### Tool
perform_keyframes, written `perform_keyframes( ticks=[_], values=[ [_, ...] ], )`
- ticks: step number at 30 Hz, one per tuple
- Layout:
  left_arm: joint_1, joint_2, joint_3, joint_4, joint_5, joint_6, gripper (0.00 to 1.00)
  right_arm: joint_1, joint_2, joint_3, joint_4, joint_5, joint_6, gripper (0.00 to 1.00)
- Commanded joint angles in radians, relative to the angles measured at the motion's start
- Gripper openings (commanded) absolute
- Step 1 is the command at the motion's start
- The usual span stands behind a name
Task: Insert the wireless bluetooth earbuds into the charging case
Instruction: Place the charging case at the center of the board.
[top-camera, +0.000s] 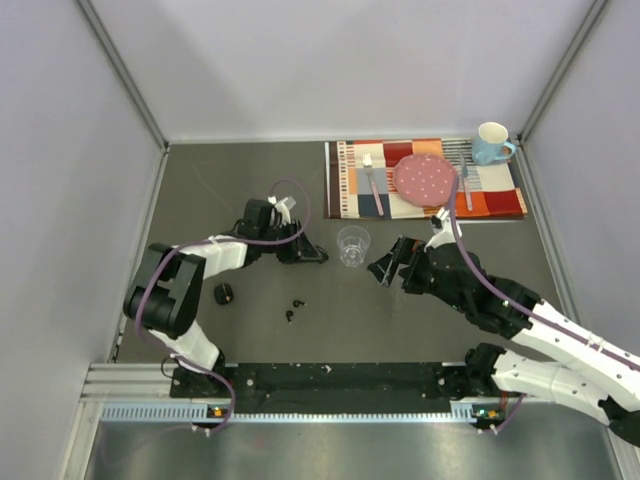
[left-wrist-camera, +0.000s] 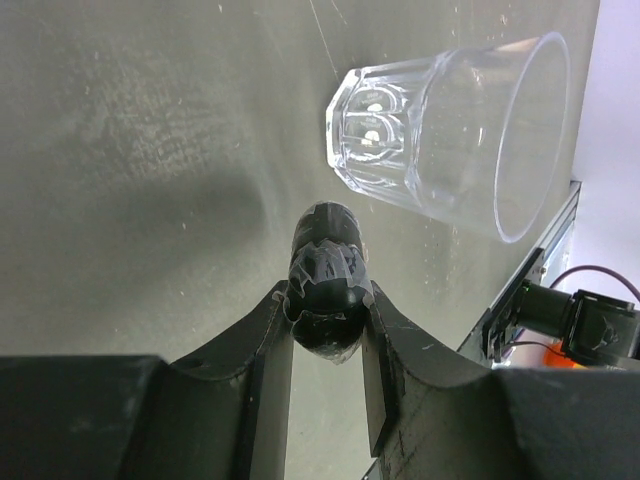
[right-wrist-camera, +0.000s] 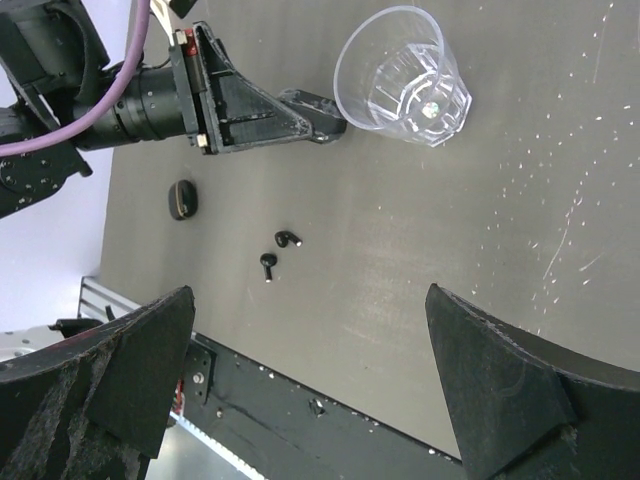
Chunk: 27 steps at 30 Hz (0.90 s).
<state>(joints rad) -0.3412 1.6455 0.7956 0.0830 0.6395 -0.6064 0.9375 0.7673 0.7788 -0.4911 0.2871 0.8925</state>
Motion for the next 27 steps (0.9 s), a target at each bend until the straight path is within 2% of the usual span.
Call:
perform_keyframes(
  ticks=[1, 16, 24, 27],
  values=[
    [0.005, 0.046, 0.062, 0.032, 0.015, -0.003, 0.3, -0.006, -0.014, -0.001, 0.009, 0.011, -0.007, 0.99],
    [0.005, 0.119, 0.065, -0.008, 0.022, 0.03, 0.41, -0.025, -0.011, -0.004, 0.006, -0.022, -0.035, 0.99],
    [0.005, 0.088, 0.07, -0.078, -0.07, 0.074, 0.48, -0.035, -0.025, -0.012, 0.008, -0.034, -0.044, 0.99],
    [0.01, 0.051, 0.067, -0.137, -0.09, 0.097, 0.57, -0.042, -0.028, -0.01, 0.008, -0.035, -0.047, 0.99]
  ],
)
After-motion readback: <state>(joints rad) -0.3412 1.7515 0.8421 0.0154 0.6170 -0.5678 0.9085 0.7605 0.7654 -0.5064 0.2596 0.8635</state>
